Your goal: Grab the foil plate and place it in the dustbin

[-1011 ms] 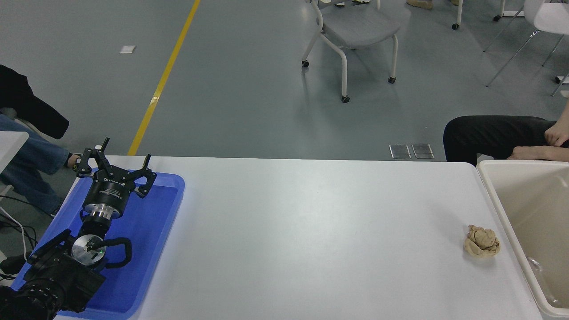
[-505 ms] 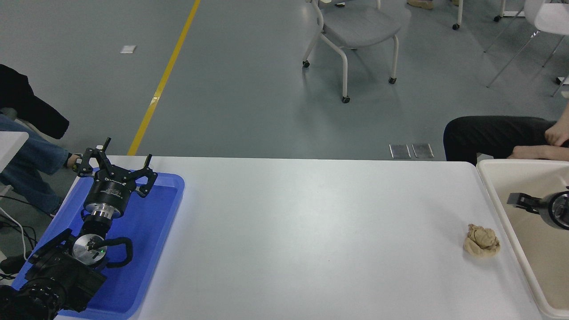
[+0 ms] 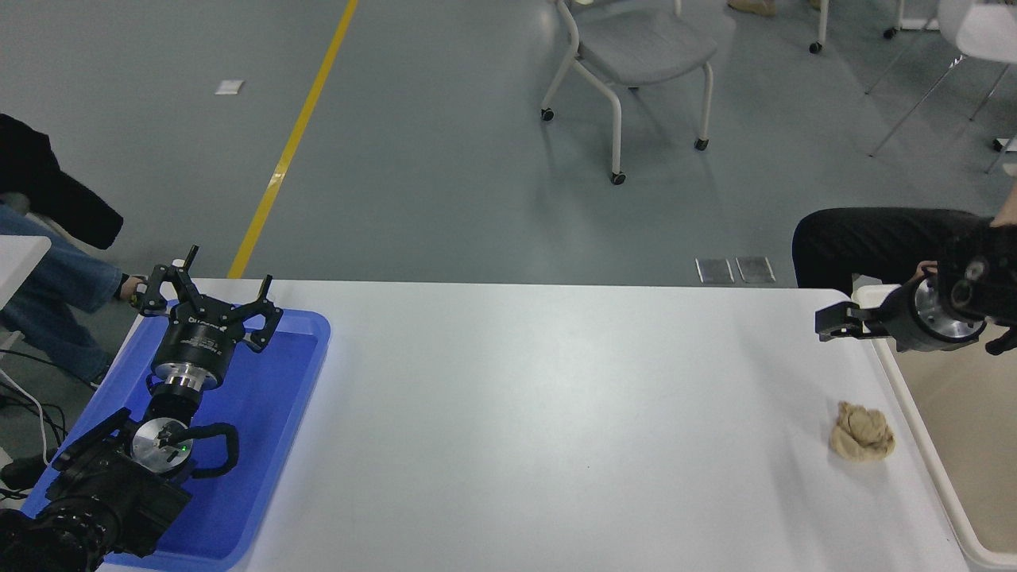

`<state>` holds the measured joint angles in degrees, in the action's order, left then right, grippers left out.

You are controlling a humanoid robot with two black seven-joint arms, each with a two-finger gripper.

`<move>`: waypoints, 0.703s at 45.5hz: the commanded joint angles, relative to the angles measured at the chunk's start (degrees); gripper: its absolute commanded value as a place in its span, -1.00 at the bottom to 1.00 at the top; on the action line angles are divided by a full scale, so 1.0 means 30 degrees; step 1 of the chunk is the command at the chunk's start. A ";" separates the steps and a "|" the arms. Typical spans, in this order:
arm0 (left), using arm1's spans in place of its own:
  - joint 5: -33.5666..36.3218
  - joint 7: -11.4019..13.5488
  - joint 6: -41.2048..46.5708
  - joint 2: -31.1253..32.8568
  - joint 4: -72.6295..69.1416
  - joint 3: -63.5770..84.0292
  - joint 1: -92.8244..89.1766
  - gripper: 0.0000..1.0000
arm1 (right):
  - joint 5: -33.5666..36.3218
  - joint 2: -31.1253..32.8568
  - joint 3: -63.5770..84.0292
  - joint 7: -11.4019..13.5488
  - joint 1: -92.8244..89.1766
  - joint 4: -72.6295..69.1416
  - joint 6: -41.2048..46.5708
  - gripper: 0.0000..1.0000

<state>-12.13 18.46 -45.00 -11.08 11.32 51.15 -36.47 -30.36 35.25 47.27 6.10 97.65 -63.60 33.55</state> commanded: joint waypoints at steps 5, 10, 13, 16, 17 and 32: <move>-0.0001 0.0029 0.0000 -0.0058 -0.0053 0.0029 0.0058 1.00 | 0.5402 -0.2780 0.2964 0.0164 0.6763 -0.3730 0.3817 1.00; -0.0001 0.0029 0.0000 -0.0087 0.0006 0.0000 0.0058 1.00 | 0.5666 -0.4100 0.3199 0.0164 0.7878 -0.4112 0.3817 1.00; -0.0001 0.0029 0.0000 -0.0087 0.0006 0.0000 0.0088 1.00 | 0.6367 -0.4715 0.3228 0.0164 0.8434 -0.4112 0.3817 1.00; -0.0001 0.0029 0.0000 -0.0087 0.0006 0.0000 0.0088 1.00 | 0.7013 -0.5505 0.3258 0.0135 0.8933 -0.4112 0.3817 1.00; -0.0001 0.0058 0.0000 -0.0087 -0.0052 0.0000 0.0088 1.00 | 0.7160 -0.5856 0.3287 0.0135 0.9051 -0.4112 0.3817 1.00; -0.0001 0.0059 0.0000 -0.0087 -0.0053 0.0000 0.0088 1.00 | 0.8303 -0.7237 0.4429 0.0164 1.0515 -0.4083 0.3817 1.00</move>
<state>-12.13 18.57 -45.00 -11.33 11.23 51.16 -36.24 -8.01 16.36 57.58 6.54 124.90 -75.25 44.61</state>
